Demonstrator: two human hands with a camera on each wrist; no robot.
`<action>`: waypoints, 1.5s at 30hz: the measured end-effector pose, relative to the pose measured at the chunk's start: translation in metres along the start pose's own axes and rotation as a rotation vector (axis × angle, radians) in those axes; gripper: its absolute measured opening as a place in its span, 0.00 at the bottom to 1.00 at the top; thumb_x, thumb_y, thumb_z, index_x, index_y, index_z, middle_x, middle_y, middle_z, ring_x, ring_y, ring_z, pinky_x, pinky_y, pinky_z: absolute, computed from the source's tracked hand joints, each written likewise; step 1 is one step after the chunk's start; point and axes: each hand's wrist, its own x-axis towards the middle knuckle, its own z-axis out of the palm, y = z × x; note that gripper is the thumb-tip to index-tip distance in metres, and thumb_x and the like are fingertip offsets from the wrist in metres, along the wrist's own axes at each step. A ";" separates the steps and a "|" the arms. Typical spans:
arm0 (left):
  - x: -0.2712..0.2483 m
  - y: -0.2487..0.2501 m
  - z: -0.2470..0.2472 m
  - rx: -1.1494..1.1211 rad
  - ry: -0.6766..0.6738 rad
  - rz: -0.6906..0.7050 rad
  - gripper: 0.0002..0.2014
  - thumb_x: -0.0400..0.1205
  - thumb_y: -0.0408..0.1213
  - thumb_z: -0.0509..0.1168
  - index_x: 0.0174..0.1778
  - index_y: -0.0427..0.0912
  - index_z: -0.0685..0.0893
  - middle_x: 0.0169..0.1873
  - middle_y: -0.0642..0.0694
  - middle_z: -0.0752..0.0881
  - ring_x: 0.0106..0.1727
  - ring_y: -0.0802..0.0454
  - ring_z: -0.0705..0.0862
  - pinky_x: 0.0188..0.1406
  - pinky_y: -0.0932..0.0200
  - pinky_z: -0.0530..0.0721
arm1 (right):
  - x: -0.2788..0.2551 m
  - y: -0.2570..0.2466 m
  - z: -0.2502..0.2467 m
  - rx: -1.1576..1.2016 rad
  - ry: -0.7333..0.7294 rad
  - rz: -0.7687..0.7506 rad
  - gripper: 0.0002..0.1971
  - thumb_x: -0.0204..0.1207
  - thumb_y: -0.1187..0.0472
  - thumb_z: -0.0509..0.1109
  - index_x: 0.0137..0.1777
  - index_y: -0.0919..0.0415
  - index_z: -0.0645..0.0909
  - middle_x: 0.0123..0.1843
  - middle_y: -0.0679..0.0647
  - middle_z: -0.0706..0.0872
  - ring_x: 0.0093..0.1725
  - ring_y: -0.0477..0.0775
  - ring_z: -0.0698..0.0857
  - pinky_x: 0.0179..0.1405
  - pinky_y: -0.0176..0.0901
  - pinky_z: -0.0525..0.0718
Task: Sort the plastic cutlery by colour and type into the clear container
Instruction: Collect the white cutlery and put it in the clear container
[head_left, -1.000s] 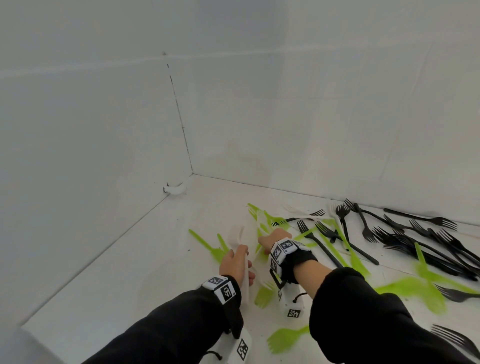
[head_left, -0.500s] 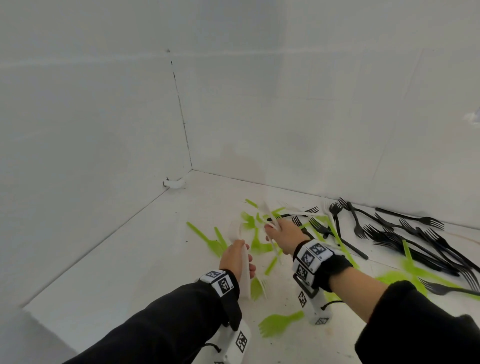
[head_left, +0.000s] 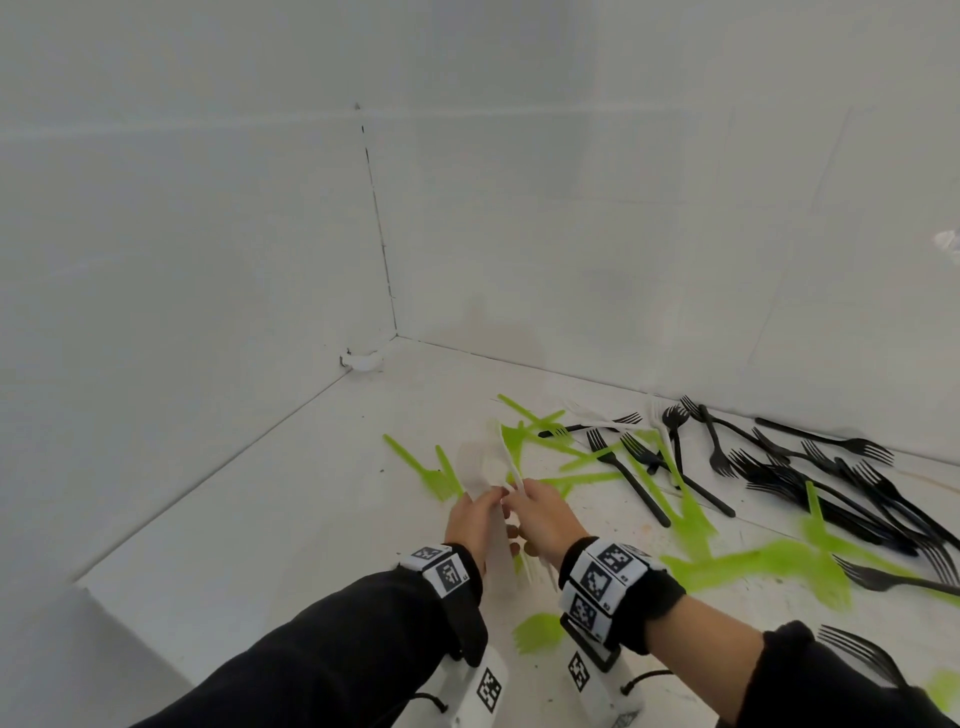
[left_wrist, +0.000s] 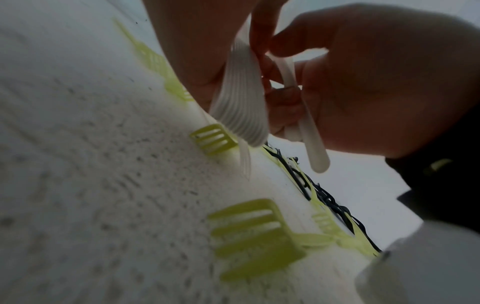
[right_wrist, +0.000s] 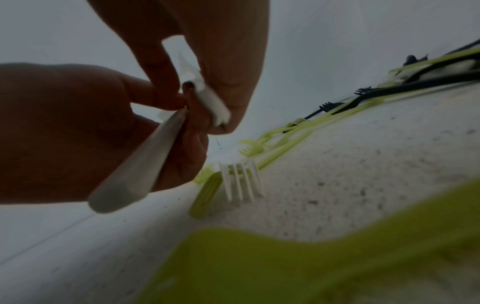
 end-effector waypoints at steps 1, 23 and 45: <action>0.000 -0.001 -0.001 0.005 0.013 0.013 0.05 0.82 0.35 0.60 0.46 0.37 0.79 0.35 0.40 0.78 0.29 0.45 0.77 0.26 0.59 0.74 | -0.001 0.000 0.000 -0.012 0.008 -0.001 0.12 0.82 0.66 0.55 0.35 0.60 0.71 0.34 0.51 0.72 0.29 0.44 0.72 0.20 0.29 0.69; -0.008 -0.002 -0.003 -0.027 0.164 0.084 0.13 0.83 0.30 0.57 0.61 0.29 0.78 0.49 0.33 0.82 0.46 0.40 0.82 0.36 0.55 0.80 | -0.010 0.004 0.008 0.002 0.064 -0.012 0.07 0.78 0.60 0.67 0.54 0.59 0.80 0.44 0.49 0.83 0.49 0.52 0.84 0.55 0.47 0.84; -0.001 -0.007 -0.005 -0.028 0.111 0.111 0.11 0.83 0.35 0.60 0.60 0.36 0.78 0.39 0.37 0.82 0.37 0.43 0.82 0.35 0.53 0.80 | -0.011 0.013 0.007 0.032 0.286 -0.133 0.07 0.73 0.62 0.72 0.42 0.54 0.76 0.39 0.48 0.78 0.36 0.45 0.76 0.28 0.23 0.77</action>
